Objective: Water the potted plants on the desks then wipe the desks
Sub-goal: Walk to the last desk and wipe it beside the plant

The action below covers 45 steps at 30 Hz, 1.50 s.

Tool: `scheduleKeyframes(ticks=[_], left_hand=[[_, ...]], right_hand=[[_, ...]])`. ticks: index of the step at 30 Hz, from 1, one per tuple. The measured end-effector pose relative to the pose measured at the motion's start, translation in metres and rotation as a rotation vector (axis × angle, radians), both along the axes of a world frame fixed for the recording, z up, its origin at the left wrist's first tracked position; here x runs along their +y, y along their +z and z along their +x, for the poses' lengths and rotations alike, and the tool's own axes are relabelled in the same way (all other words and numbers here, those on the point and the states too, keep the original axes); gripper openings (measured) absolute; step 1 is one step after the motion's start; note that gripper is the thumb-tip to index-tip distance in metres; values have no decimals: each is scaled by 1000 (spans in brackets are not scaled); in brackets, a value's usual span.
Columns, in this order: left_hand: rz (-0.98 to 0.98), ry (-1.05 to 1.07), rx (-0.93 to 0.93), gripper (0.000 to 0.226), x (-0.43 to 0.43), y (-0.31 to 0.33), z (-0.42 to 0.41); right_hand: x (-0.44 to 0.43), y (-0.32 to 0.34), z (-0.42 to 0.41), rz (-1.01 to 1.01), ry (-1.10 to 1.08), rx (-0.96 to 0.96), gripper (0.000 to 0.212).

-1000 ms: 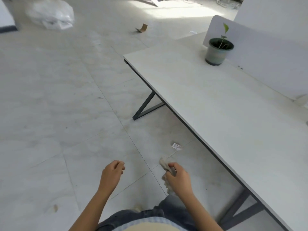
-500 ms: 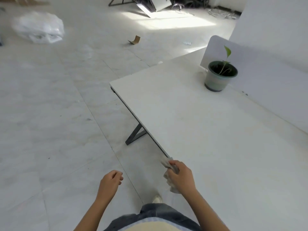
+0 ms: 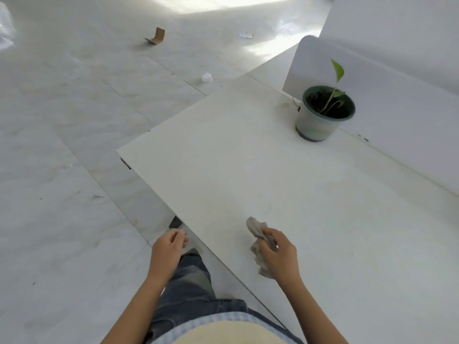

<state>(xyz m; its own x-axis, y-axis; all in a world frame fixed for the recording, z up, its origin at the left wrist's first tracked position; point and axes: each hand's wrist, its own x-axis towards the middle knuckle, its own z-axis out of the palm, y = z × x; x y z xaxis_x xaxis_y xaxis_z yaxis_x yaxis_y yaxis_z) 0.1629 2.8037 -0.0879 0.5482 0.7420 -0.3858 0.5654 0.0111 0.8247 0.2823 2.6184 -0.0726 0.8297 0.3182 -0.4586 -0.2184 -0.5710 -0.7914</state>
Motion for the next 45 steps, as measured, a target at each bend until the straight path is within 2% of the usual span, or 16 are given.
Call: scheduleKeyframes(ticks=[5, 9, 12, 14, 15, 17, 20, 24, 27, 29, 31, 36, 41, 45], left_hand=[[46, -265, -67, 17, 68, 22, 80], [74, -433, -55, 17, 102, 19, 116], [248, -564, -38, 25, 116, 9, 143], [411, -657, -35, 42, 119, 5, 170], [483, -708, -15, 51, 120, 2, 186], [633, -807, 90, 53, 120, -7, 219], [702, -940, 298, 53, 118, -22, 253], [770, -1040, 381, 56, 115, -36, 259], [775, -1030, 402, 57, 113, -39, 259], [814, -985, 402, 56, 113, -45, 261], [848, -926, 352, 54, 114, -50, 261], [875, -824, 248, 52, 113, -53, 261], [944, -777, 193, 54, 113, -62, 261], [989, -738, 170, 56, 113, -66, 262]], right_hand=[[43, -4, 17, 31, -250, 19, 22], [72, 1, 21, -41, -399, -40, 19], [77, 3, 24, -77, -510, -47, 21], [73, 0, 31, -82, -605, -14, 21], [69, -1, 38, -74, -646, -8, 20], [62, -1, 59, -84, -696, -23, 21], [47, 5, 104, -144, -714, -95, 22], [30, 24, 181, -257, -718, -277, 29], [18, 31, 241, -380, -684, -452, 35], [12, 23, 277, -525, -550, -463, 37], [7, 8, 300, -639, -409, -373, 39], [9, -34, 312, -819, -251, -167, 53], [51, -39, 281, -806, -191, -231, 52], [101, -38, 237, -726, 45, -320, 56]])
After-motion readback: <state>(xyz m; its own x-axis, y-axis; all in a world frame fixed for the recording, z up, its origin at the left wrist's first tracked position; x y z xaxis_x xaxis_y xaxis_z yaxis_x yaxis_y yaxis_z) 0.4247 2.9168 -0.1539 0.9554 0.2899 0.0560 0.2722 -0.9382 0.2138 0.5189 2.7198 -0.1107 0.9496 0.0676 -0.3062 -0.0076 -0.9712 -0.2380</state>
